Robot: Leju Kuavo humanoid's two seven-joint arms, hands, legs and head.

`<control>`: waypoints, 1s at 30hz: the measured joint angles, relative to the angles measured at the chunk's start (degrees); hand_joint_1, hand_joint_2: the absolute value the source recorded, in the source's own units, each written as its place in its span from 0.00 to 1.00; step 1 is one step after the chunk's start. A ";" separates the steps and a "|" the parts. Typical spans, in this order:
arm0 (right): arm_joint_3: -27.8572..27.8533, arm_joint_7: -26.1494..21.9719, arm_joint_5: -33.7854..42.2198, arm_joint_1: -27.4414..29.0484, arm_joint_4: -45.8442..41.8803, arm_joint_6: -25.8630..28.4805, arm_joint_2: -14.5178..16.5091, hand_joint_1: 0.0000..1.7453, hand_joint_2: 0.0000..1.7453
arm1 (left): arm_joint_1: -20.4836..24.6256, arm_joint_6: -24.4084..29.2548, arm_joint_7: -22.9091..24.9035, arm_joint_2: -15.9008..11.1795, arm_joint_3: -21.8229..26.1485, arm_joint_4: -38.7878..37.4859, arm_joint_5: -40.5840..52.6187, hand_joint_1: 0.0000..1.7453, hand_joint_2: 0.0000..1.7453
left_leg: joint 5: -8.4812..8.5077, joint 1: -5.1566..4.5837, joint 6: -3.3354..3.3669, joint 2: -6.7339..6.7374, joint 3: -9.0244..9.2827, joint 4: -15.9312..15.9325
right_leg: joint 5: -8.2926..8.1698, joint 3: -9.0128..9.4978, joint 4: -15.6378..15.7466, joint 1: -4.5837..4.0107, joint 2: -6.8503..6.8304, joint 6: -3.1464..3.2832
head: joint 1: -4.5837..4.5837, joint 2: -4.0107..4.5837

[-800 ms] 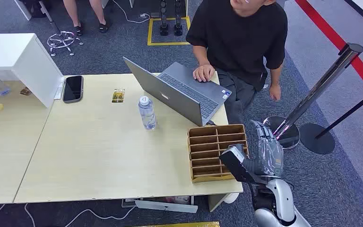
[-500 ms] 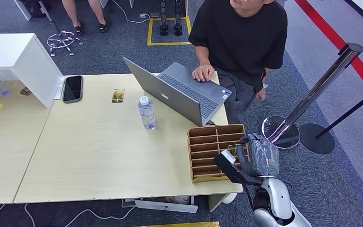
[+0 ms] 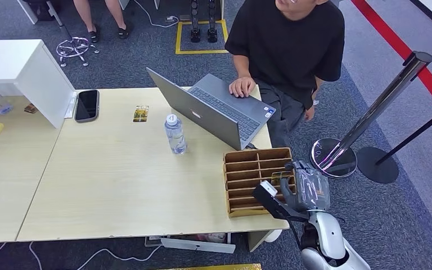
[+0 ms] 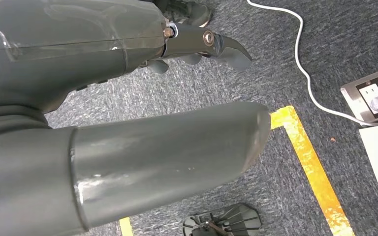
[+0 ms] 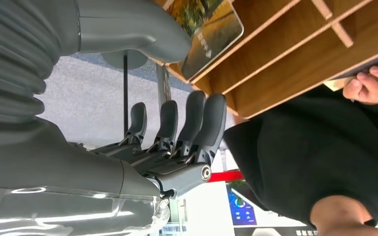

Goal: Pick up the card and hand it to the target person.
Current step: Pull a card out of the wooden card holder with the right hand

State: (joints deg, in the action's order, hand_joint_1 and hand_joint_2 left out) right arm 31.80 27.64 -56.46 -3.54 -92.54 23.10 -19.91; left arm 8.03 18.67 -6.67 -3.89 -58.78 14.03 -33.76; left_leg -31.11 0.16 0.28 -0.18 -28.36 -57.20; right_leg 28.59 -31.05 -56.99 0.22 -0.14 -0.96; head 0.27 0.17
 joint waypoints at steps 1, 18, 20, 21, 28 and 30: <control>0.13 0.06 -0.05 -0.06 0.13 0.00 -0.08 0.49 1.00 | 0.00 0.00 0.00 0.00 -0.01 0.00 0.01 0.00 0.00 | 0.00 0.00 0.00 0.00 0.00 0.00 | 0.00 0.00 0.00 0.00 0.00 0.00 | 0.00 0.00; 0.94 0.81 -1.32 -0.84 0.40 -1.72 -0.97 0.51 1.00 | 0.12 -0.06 0.14 0.00 -0.26 0.00 0.14 0.00 0.00 | 0.00 0.00 0.00 0.00 0.00 0.00 | 0.00 -0.01 0.00 0.00 0.00 0.00 | -0.01 0.00; 1.03 0.74 -1.34 -0.96 0.46 -2.09 -0.97 0.51 1.00 | 0.18 -0.07 0.28 0.00 -0.26 0.00 0.18 0.00 0.00 | 0.00 0.00 0.00 0.00 0.00 0.00 | 0.00 -0.01 0.00 0.00 0.00 0.00 | -0.01 0.00; 1.10 0.65 -1.35 -1.03 0.52 -2.33 -0.97 0.51 1.00 | 0.23 -0.07 0.34 0.00 -0.26 0.00 0.21 0.00 0.00 | 0.00 0.00 0.00 0.00 0.00 0.00 | 0.00 -0.01 0.00 0.00 0.00 0.00 | -0.01 0.00; 2.03 0.00 -1.35 -1.43 1.53 -3.57 -0.81 0.50 1.00 | 0.63 -0.09 0.62 0.02 -0.26 0.00 0.49 0.00 0.00 | 0.00 0.00 0.00 0.00 -0.01 0.00 | 0.00 -0.01 0.00 0.00 0.00 0.00 | 0.00 0.00; 2.32 -0.17 -1.30 -1.56 1.89 -3.72 -0.76 0.50 1.00 | 0.74 -0.09 0.64 0.02 -0.27 0.00 0.61 0.00 0.00 | 0.00 0.00 0.00 0.00 -0.01 0.00 | 0.00 -0.01 0.00 0.00 0.00 0.00 | 0.01 0.00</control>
State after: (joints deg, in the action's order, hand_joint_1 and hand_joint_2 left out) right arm 34.11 27.47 -57.75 -5.09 -90.65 19.39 -20.67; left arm 8.76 18.57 -6.03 -3.87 -59.05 14.03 -33.15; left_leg -31.11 0.16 0.28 -0.18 -28.37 -57.21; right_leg 28.59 -31.06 -56.99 0.22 -0.14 -0.96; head 0.27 0.17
